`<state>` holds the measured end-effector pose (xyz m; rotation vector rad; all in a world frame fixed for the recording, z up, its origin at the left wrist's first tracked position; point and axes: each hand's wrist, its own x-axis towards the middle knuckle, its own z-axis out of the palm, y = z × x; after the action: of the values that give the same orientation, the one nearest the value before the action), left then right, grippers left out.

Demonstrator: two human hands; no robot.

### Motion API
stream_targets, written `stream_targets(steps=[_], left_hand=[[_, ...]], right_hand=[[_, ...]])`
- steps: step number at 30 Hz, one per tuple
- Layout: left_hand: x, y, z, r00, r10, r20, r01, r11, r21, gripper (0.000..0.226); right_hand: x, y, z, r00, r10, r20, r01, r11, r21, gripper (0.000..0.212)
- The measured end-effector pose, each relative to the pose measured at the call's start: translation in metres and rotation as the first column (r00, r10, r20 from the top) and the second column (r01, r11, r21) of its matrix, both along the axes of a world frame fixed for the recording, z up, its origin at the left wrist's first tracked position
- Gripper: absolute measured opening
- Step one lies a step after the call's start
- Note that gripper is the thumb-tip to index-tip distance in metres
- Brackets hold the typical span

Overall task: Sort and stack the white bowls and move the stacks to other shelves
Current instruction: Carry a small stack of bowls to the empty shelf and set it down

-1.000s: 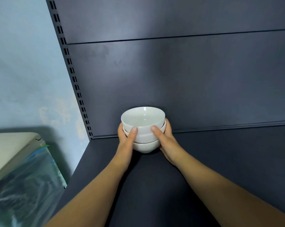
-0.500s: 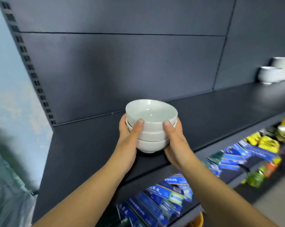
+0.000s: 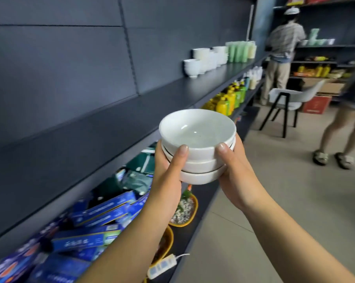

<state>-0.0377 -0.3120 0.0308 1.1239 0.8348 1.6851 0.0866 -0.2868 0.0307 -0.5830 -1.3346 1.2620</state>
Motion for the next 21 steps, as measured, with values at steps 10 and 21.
stream_targets(steps=[10, 21], left_hand=[[0.183, 0.082, -0.025, 0.988, -0.149, 0.036, 0.150, 0.987, -0.048, 0.099], [0.259, 0.243, -0.041, 0.975, -0.220, -0.011, 0.220, 0.975, -0.026, 0.109]], right_hand=[[0.184, 0.066, -0.028, 0.990, -0.140, 0.017, 0.140, 0.990, -0.009, 0.099], [0.261, 0.209, -0.041, 0.966, -0.252, 0.047, 0.253, 0.967, -0.005, 0.096]])
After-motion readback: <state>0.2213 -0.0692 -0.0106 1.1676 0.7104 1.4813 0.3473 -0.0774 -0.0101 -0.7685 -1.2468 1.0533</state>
